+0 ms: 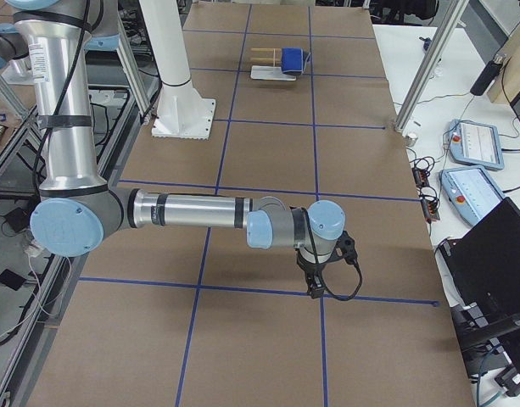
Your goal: Hang towel on rack
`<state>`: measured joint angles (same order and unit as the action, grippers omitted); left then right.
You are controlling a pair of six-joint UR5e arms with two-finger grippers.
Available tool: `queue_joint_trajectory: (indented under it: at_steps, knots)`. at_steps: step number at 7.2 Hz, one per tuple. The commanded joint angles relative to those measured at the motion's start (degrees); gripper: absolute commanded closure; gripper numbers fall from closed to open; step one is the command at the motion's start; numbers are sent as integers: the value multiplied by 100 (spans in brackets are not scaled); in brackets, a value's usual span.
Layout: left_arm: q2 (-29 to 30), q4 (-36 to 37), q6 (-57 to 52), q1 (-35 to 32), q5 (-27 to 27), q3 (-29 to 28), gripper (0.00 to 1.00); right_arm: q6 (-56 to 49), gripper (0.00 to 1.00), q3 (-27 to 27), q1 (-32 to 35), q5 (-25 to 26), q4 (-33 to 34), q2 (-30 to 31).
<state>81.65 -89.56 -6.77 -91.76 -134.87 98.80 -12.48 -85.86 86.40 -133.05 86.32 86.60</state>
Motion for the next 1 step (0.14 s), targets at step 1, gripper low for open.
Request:
queue_joint_trajectory:
  at_steps: [1]
  knots:
    - [0,0,0,0,-5,-1,2,0,0,-1,-17,-19,-1,6]
